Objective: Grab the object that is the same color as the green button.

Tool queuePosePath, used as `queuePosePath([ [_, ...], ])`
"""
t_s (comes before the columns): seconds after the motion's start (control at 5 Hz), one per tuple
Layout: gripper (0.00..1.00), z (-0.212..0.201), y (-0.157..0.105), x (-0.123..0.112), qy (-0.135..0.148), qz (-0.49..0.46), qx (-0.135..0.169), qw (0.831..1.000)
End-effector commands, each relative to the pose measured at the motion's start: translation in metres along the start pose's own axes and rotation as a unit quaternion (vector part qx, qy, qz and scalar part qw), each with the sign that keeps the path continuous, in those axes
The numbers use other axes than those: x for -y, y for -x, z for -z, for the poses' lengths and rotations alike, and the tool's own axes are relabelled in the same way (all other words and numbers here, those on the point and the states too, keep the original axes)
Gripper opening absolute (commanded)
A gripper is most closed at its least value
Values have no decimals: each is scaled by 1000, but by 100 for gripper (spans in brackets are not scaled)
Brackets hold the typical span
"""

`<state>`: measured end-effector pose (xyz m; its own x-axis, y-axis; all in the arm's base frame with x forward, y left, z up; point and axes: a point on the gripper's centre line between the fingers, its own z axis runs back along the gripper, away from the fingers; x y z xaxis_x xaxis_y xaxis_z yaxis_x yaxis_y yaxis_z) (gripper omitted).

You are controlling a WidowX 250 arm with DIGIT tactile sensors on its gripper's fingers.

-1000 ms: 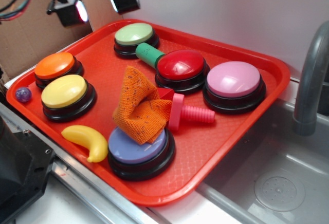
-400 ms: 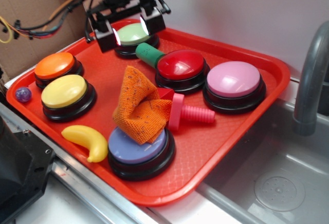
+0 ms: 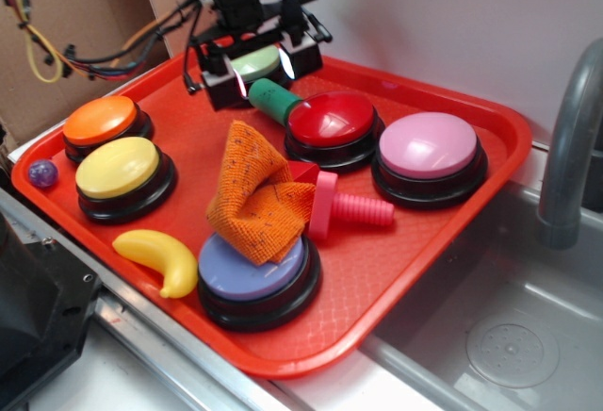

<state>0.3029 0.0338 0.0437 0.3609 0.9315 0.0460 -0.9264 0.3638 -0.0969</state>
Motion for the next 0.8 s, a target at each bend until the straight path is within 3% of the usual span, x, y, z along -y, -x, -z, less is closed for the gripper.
queuePosePath([
  [0.0,100,14,-20,0,7,-16,-1,1000],
  [0.2,34,21,-19,-3,3,-17,0,1000],
  [0.4,0,7,-17,-4,21,13,-3,1000],
  [0.6,0,-23,-13,-9,35,107,-5,994],
])
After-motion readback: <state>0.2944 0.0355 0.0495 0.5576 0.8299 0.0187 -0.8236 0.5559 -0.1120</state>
